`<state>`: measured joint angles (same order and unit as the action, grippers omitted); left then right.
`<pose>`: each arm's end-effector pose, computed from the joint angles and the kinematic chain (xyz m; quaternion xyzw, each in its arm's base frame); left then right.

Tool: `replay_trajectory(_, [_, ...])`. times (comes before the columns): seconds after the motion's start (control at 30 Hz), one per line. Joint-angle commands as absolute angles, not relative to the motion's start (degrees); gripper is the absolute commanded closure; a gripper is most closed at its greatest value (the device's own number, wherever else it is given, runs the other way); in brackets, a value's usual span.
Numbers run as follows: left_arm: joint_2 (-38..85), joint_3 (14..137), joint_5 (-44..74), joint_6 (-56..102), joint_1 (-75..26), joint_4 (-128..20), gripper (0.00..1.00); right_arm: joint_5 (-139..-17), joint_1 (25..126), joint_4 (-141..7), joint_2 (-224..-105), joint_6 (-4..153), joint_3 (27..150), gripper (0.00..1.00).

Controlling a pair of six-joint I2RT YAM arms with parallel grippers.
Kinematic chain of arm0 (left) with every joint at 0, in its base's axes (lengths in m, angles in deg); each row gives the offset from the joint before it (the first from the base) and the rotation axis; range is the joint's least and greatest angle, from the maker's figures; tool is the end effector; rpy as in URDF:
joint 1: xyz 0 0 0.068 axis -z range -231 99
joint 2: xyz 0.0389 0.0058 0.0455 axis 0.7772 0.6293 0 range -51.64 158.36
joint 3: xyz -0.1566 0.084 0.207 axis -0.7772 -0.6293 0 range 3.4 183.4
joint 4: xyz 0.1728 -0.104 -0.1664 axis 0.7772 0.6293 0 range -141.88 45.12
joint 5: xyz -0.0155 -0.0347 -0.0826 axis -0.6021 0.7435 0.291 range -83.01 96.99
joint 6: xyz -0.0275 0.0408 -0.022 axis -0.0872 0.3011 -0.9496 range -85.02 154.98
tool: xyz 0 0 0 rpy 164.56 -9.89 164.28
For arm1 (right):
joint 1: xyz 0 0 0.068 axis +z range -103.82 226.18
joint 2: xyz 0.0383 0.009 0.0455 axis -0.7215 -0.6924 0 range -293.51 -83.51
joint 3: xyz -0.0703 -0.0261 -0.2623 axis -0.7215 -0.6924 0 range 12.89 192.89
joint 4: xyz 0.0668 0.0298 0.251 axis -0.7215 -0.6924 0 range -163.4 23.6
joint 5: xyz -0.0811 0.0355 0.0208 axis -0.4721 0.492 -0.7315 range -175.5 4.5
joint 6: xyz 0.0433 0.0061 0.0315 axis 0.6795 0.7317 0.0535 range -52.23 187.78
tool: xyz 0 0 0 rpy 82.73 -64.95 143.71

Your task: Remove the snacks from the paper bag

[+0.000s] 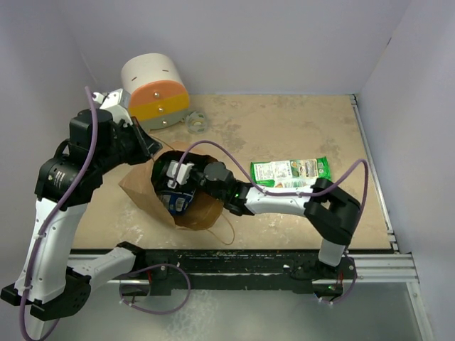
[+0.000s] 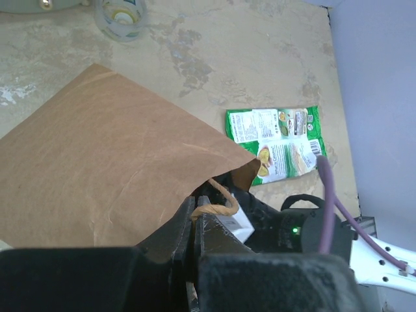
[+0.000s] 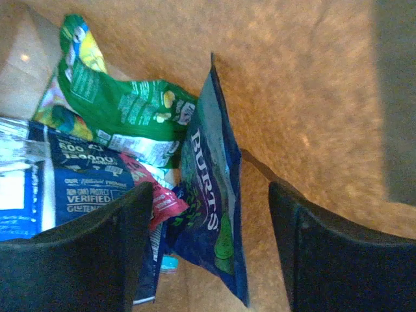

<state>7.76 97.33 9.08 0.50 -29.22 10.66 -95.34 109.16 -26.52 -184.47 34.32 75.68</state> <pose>0.1389 -0.0569 0.4776 -0.0854 0.8529 -0.2565 0.4467 0.1912 0.3615 0.2717 -0.4765 0.5083 0.1244 0.7065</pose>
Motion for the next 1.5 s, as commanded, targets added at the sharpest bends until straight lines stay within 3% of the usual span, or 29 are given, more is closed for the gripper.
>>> replay_trajectory(0.0, [7.7,100.6,8.3,2.6,-29.3,8.0,1.0,-99.3,108.7,-22.0,-188.0,32.1,79.0,0.32])
replay_trajectory(0.2, [7.3,99.2,8.3,1.1,-29.2,7.9,1.0,-96.9,108.6,-24.5,-188.2,36.9,80.6,0.73])
replay_trajectory(0.3, [6.8,98.2,7.9,0.2,-29.2,7.8,1.0,-93.8,108.7,-29.3,-186.5,41.5,82.2,0.99])
replay_trajectory(0.87, [6.4,98.6,4.1,-3.3,-29.2,7.3,1.0,-79.5,108.8,-39.2,-164.9,60.0,75.4,1.0])
replay_trajectory(1.03, [6.2,98.2,1.7,-3.6,-29.3,7.8,1.0,-78.4,108.8,-53.2,-153.9,63.1,75.0,1.0])
replay_trajectory(1.23, [6.1,96.4,1.6,-3.8,-29.3,9.0,1.0,-86.8,108.8,-71.2,-141.5,66.6,79.6,1.0])
replay_trajectory(1.47, [5.8,95.7,2.2,-4.2,-29.3,9.9,1.0,-120.2,108.7,-80.8,-134.7,74.2,84.7,1.0])
